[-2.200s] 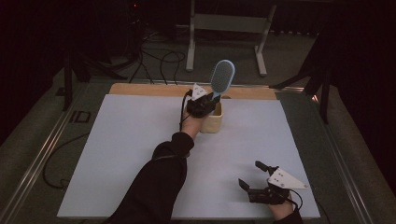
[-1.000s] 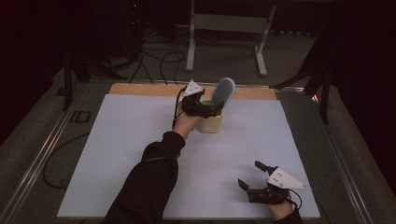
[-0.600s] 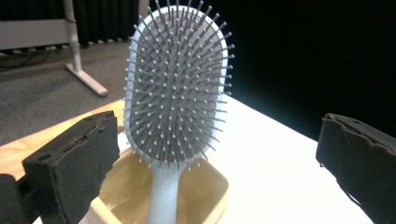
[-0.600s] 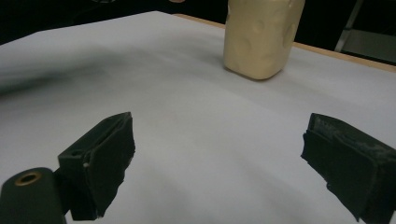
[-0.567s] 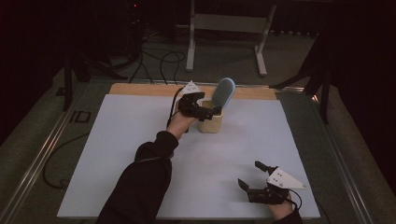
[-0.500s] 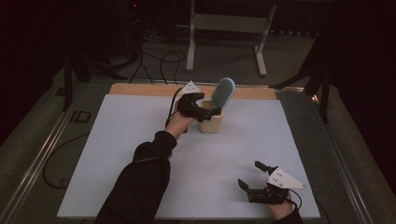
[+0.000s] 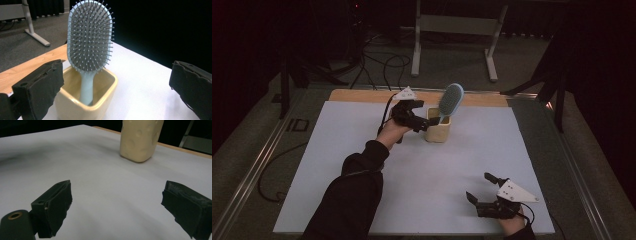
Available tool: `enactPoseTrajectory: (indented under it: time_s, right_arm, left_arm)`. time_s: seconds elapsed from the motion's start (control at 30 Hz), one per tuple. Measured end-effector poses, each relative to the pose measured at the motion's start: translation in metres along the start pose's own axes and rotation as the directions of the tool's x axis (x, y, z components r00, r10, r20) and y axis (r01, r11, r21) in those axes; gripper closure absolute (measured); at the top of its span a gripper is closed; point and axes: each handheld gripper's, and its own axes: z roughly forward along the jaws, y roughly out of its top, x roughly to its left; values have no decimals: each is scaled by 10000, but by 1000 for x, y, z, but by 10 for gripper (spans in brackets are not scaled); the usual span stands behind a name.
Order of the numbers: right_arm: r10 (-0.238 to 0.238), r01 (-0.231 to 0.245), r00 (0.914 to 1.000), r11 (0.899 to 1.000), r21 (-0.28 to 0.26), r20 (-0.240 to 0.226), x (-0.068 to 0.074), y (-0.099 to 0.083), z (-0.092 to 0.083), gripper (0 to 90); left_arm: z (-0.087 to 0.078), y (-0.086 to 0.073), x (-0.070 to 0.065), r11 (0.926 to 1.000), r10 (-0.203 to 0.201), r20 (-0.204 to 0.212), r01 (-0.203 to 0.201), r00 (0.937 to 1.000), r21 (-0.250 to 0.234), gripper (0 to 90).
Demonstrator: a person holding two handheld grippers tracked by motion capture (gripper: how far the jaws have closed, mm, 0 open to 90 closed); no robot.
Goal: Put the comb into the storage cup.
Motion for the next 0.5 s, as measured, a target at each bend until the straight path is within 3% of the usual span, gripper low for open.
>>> enactPoseTrajectory:
  time_s: [0.2,0.5]
  right_arm:
    - [24,-23,10000,10000,-35,41,0,0,0,89]
    - [-46,46,10000,10000,-29,47,1,1,0,89]
  left_arm:
    - [-12,-2,2,9998,109,125,-111,9999,135,0]
    - [-35,-10,2,9989,365,-100,-362,9993,309,0]
